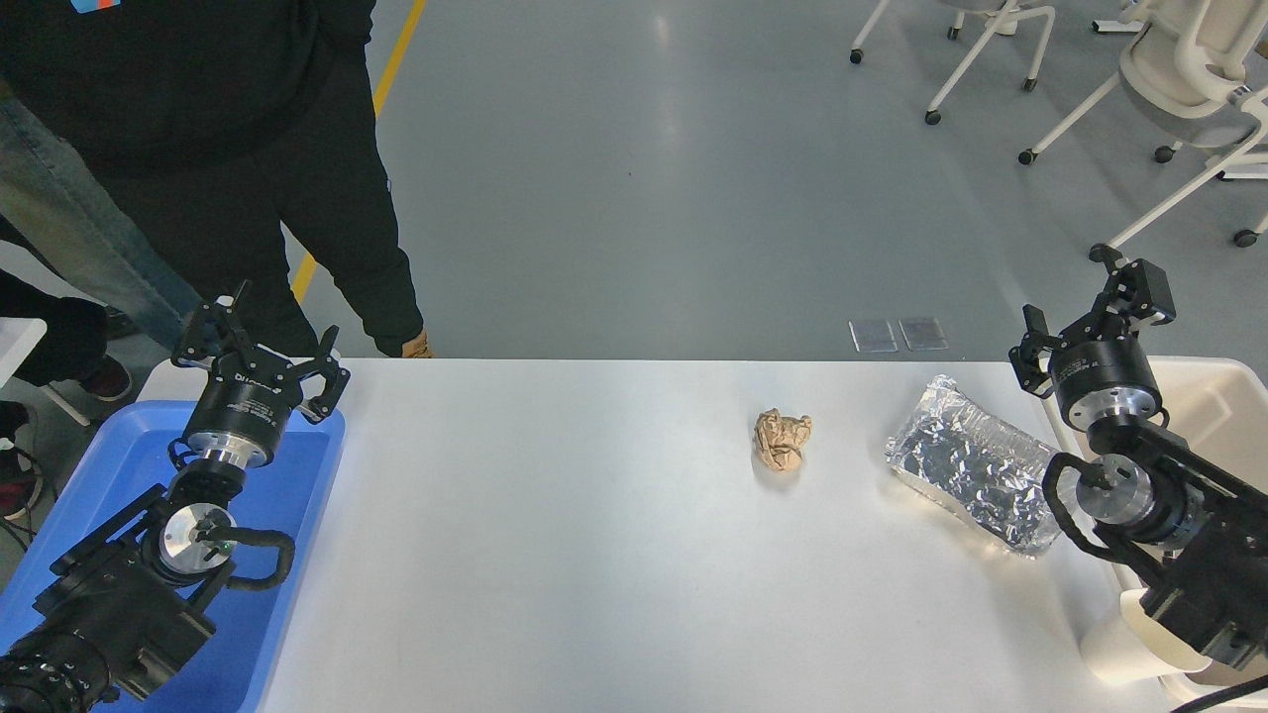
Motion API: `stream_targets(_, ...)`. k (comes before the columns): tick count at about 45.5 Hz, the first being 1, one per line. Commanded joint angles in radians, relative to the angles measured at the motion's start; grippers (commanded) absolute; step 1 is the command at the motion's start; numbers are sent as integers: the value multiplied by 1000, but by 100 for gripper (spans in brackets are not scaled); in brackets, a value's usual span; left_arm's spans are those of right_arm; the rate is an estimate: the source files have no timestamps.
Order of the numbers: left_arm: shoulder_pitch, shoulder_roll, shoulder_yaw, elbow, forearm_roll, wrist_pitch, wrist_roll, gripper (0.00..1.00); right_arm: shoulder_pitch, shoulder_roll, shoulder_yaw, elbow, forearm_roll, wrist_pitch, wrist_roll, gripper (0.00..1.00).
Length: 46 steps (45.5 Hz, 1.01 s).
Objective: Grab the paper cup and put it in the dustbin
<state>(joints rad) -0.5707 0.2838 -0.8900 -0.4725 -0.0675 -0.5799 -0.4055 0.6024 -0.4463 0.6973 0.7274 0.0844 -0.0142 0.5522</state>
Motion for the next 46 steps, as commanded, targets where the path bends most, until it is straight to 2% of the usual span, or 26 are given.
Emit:
stream_targets(1, 0, 0, -1, 0, 0, 0, 1, 99, -4, 0, 1, 0, 0, -1, 0, 100)
stream_targets(46, 0, 0, -1, 0, 0, -1, 1, 99, 13, 14, -6, -2, -2, -1, 0, 100)
